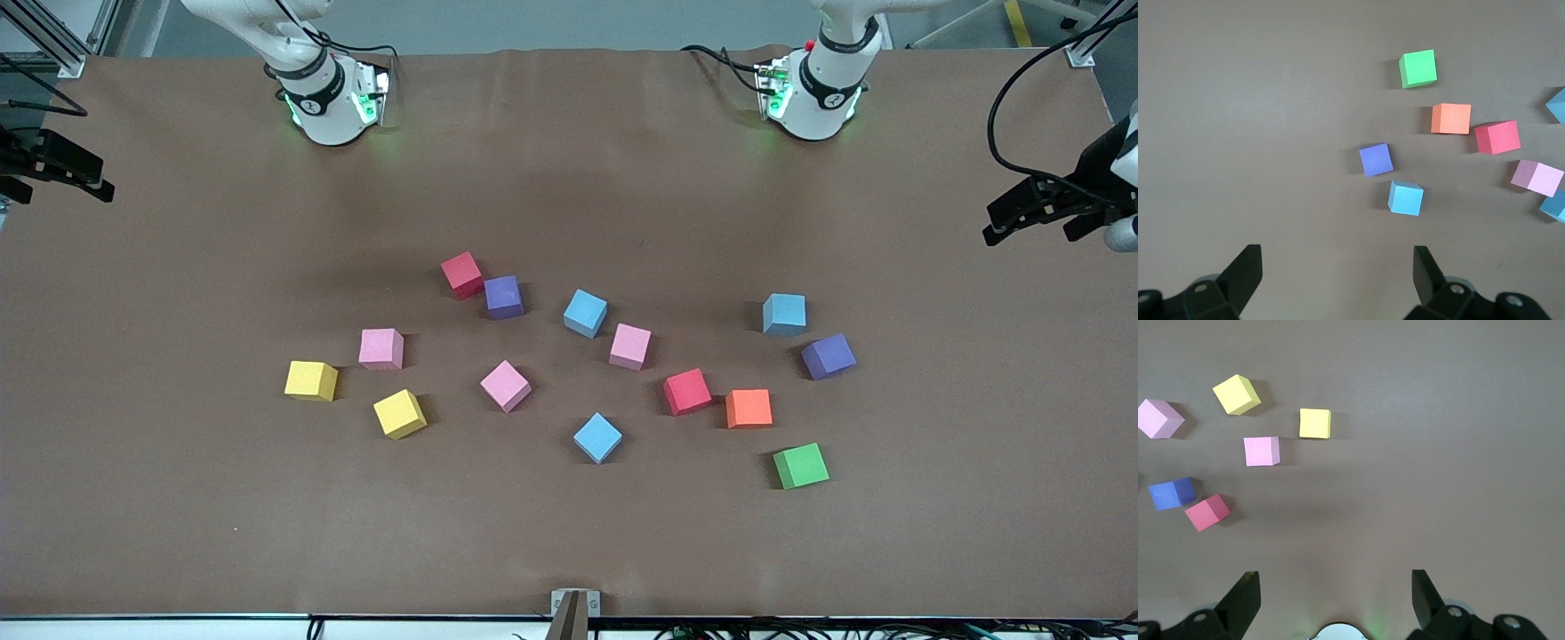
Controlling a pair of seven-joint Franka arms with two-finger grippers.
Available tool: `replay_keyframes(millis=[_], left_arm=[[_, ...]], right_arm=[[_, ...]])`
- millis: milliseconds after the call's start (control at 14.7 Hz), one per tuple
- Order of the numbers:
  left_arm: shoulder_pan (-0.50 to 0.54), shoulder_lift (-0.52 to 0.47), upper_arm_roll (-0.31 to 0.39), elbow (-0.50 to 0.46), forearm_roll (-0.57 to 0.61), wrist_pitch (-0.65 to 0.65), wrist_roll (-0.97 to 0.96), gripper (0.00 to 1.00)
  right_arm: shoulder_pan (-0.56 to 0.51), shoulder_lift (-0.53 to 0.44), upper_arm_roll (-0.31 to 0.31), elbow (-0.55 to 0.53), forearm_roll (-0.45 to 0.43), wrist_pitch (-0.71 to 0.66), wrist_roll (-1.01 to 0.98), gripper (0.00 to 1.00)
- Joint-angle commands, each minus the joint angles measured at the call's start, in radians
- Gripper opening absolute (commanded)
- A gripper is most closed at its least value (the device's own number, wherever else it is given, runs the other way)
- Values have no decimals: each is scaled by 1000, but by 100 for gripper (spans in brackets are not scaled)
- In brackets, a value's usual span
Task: Arrange 11 blocks into digit 3
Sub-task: 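Reach the left gripper toward the light blue cube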
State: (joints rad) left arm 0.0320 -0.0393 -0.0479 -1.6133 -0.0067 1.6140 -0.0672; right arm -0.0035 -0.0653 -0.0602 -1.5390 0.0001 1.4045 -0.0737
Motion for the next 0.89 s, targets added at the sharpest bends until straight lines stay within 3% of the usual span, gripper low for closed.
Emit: replay_keyframes(millis=[0, 477, 614, 818], left_arm=[[8, -10, 0, -14, -9, 7, 20, 100], [5, -5, -1, -16, -16, 1, -28, 100], [0, 36, -3, -19, -16, -81, -40, 100], [-6, 52, -10, -88, -21, -112, -42, 100]], right_arm=[[-10, -59, 6, -71, 9, 40, -14, 100], [-12, -67, 6, -79, 17, 53, -12, 100], [-10, -67, 6, -78, 17, 53, -15, 100], [-10, -67, 6, -78, 17, 64, -64, 100]])
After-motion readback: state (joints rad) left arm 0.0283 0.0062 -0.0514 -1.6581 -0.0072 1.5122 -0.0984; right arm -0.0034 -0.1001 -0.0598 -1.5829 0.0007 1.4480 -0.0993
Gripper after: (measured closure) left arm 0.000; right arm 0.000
